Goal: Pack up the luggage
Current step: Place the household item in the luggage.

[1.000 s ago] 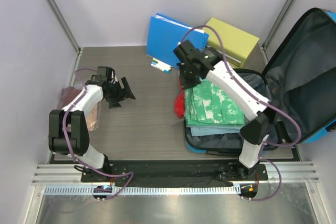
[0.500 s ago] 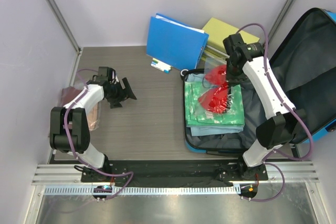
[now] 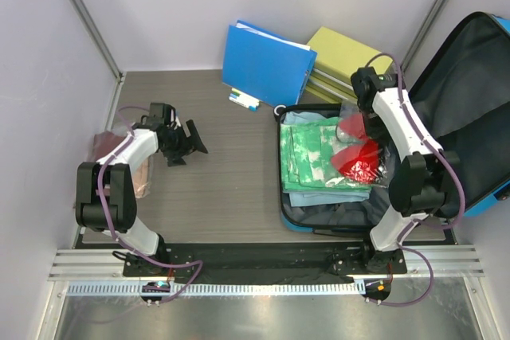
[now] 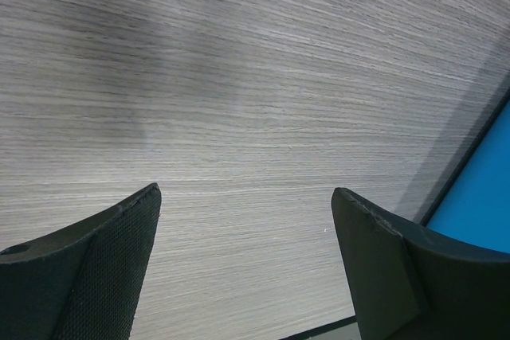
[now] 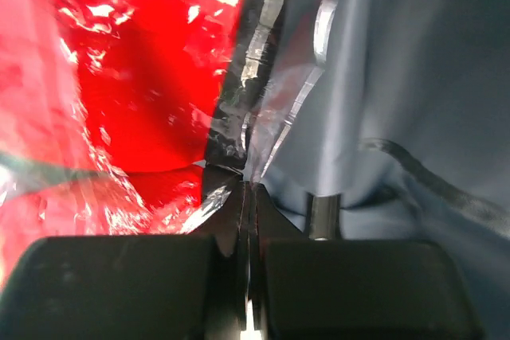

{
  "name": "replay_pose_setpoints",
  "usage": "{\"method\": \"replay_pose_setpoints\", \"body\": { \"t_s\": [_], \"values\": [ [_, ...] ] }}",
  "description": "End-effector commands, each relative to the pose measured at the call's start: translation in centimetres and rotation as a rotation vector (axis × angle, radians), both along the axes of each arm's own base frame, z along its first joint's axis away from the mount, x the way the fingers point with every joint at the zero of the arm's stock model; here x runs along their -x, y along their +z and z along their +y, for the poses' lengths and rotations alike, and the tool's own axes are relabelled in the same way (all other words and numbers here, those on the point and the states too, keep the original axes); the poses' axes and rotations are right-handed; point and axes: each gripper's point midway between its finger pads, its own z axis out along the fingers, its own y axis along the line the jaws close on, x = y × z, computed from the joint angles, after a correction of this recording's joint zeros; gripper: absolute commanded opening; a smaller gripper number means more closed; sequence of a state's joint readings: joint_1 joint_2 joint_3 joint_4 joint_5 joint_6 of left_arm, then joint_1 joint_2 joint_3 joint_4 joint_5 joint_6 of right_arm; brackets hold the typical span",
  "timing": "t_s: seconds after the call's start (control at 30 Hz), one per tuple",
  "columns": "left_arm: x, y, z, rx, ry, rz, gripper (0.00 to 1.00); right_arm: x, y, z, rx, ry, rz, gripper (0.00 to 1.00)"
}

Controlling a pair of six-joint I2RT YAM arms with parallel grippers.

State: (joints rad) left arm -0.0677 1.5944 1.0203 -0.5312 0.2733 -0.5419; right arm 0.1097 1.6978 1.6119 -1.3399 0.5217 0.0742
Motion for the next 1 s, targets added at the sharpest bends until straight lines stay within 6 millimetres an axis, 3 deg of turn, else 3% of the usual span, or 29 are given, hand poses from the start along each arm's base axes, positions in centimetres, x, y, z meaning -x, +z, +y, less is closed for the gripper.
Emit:
{"method": "replay_pose_setpoints", "body": {
  "t_s": [0.0, 0.1, 0.17, 0.37, 0.53, 0.7, 0.77, 0.87, 0.9, 0.97],
  "values": [
    [-0.2, 1.1, -0.5, 0.024, -0.023, -0.045, 0.88, 1.8, -1.0, -3.8, 0.156, 0.033, 0.15, 0.01],
    [0.0, 1.0, -0.6, 0.028, -0.028, -0.041, 0.88, 2.0, -1.9, -5.5, 0.186, 0.006, 0.177, 0.01],
    [0.2, 0.8, -0.5, 0.025, -0.03, -0.037, 0.88, 1.1, -2.2, -5.9, 0.196, -0.004, 0.166, 0.01],
    [0.6, 0.6, -0.6, 0.03, -0.034, -0.031, 0.89, -0.6, -3.2, -9.6, 0.242, -0.07, 0.193, 0.01],
    [0.7, 0.9, -0.5, 0.028, -0.032, -0.037, 0.89, -1.8, -3.9, -10.9, 0.279, -0.085, 0.213, 0.02],
    [0.8, 0.8, -0.5, 0.024, -0.03, -0.039, 0.89, -2.0, -2.4, -10.4, 0.25, -0.125, 0.135, 0.17],
    [0.8, 0.6, -0.5, 0.026, -0.029, -0.032, 0.89, -2.1, -2.0, -9.7, 0.198, -0.14, 0.096, 0.28],
    [0.7, 0.4, -0.5, 0.027, -0.029, -0.026, 0.89, -1.2, -0.6, -8.9, 0.185, -0.157, 0.065, 0.41],
    [0.7, 0.4, -0.5, 0.028, -0.03, -0.026, 0.89, -0.6, 0.1, -8.8, 0.195, -0.184, 0.043, 0.5],
    [0.6, 0.4, -0.6, 0.031, -0.032, -0.023, 0.89, -0.3, 1.1, -8.6, 0.21, -0.192, 0.024, 0.54]
  ]
}}
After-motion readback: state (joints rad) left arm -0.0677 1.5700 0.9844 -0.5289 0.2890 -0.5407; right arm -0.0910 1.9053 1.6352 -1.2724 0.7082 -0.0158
